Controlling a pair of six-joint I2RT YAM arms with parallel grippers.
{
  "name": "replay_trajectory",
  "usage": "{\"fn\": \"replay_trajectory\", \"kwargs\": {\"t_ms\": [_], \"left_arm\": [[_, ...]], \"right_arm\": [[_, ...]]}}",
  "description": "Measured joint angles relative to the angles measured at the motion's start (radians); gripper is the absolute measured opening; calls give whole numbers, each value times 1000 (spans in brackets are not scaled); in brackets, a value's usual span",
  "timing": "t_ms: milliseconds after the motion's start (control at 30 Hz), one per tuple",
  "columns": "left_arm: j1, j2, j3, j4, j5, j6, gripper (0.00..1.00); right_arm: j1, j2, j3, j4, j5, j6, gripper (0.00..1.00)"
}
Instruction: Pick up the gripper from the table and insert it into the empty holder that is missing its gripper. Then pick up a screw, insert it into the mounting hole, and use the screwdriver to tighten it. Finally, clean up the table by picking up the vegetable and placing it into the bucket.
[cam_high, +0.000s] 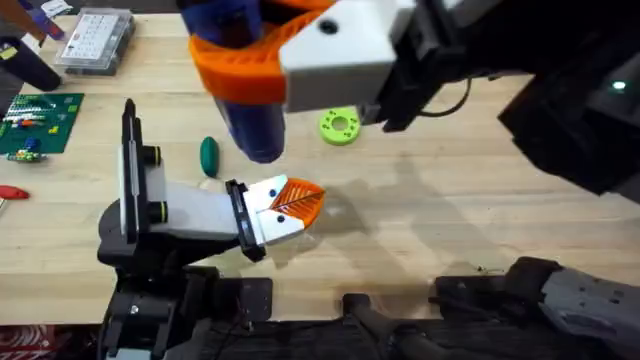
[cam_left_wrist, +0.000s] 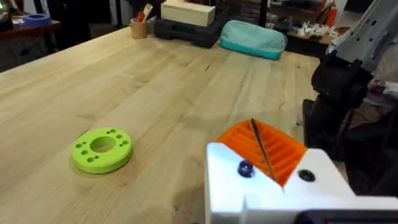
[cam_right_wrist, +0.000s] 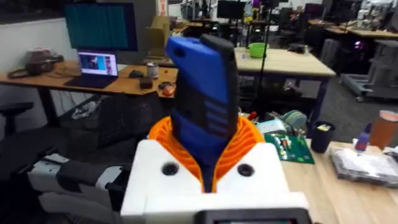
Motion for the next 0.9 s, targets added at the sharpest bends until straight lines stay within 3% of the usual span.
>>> {"fn": "replay_trajectory", "kwargs": {"t_ms": [333,900], "left_arm": [[0,0,0,0,0,0,18],[0,0,0,0,0,0,18]], "right_arm": [[10,71,0,3,-2,-9,56],[48,87,-2,-50,-2,-66,56]]}}
